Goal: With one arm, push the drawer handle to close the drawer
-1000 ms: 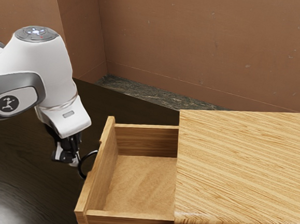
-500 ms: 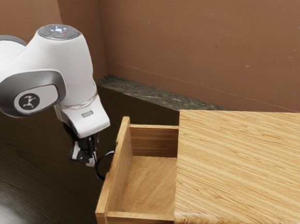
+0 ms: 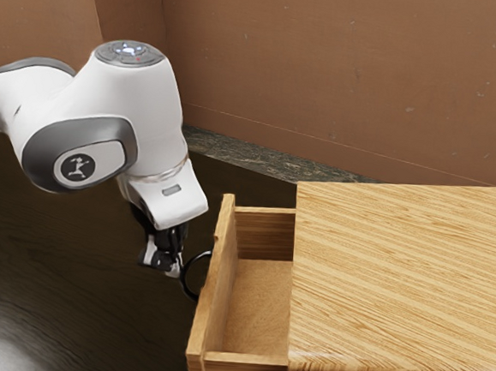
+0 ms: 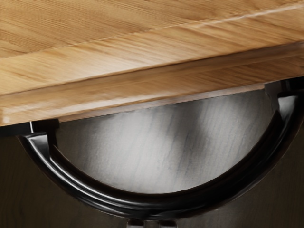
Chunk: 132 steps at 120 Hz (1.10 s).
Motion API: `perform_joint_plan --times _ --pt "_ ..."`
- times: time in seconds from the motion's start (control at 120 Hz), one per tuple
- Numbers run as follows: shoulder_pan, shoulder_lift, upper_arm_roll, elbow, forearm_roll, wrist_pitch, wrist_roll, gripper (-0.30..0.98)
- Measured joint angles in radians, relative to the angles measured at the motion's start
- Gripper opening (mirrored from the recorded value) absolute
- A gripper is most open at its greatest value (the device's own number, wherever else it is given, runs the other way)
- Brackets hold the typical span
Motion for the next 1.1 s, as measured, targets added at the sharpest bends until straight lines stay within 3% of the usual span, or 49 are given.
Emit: perform_joint_plan --times 1.1 --pt "0.059 0.140 -0.115 0.147 -0.011 0.012 0.002 -0.07"
